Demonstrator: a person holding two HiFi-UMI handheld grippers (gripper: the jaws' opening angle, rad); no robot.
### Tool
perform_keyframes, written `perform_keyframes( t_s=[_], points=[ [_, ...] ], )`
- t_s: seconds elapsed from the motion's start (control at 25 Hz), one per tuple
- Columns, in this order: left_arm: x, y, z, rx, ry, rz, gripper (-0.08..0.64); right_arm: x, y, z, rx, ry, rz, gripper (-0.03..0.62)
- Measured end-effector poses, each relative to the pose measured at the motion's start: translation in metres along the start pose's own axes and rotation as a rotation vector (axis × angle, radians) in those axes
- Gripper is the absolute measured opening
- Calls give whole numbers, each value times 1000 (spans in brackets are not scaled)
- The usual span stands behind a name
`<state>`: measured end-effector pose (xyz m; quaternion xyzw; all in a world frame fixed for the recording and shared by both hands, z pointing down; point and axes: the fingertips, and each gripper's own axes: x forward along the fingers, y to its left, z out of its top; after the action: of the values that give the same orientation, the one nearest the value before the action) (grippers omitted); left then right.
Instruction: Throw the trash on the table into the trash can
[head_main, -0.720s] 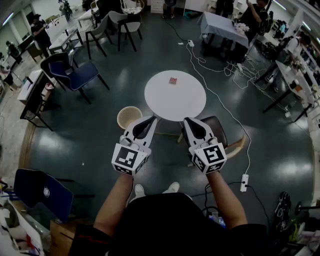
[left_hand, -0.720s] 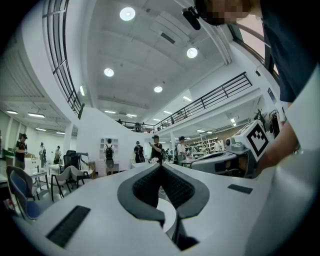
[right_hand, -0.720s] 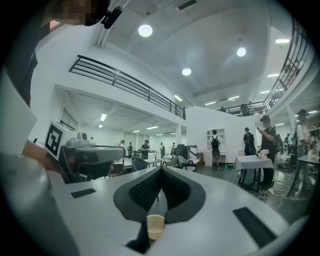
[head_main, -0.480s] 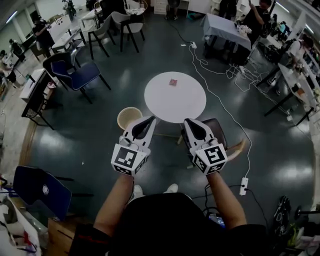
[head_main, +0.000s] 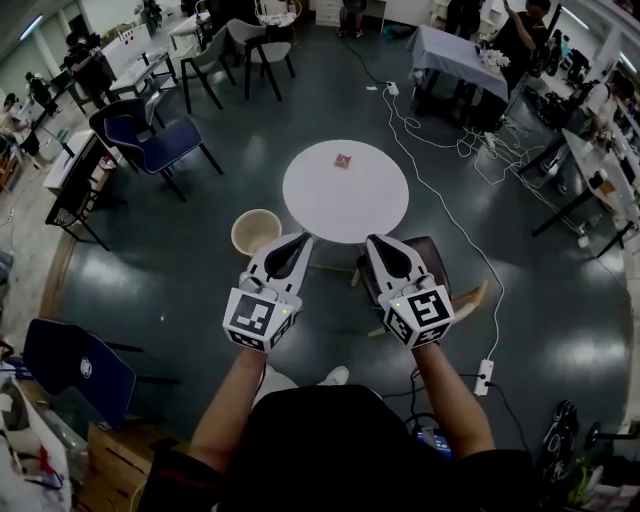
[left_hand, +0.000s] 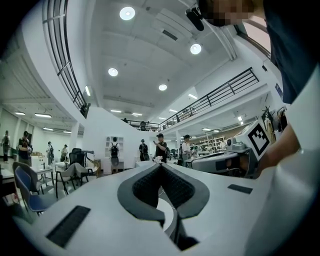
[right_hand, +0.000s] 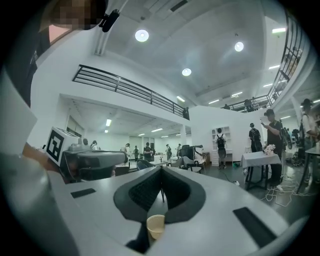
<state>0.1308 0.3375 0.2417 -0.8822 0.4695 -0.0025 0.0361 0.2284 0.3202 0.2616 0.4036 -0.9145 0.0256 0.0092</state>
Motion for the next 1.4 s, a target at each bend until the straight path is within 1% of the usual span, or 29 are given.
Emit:
perform_keyframes(
  t_s=[0.24,0.44,0.6,0.76,1.0,1.28,1.4],
  points=[
    [5,-19,-13,-13,30,25,15,-13,-16,-10,24,-2,15,17],
    [7,-18,-10,5,36,41,15,-10,-24,-12,70,-15,22,17],
    [11,-15,-11,5,46,50,15,-7,-23,-13,52,-12,38,17],
    [22,-13,-11,9,54,35,15,0,-28,-13,56,-8,45,17],
    [35,-3,-12,9,49,39,15,15,-37,-11,45,-4,50,17],
    [55,22,-12,-6,30,51,15,45,-49,-12,61,9,60,17],
    [66,37,-16,-10,37,54,15,61,-55,-13,66,16,57,17]
  ],
)
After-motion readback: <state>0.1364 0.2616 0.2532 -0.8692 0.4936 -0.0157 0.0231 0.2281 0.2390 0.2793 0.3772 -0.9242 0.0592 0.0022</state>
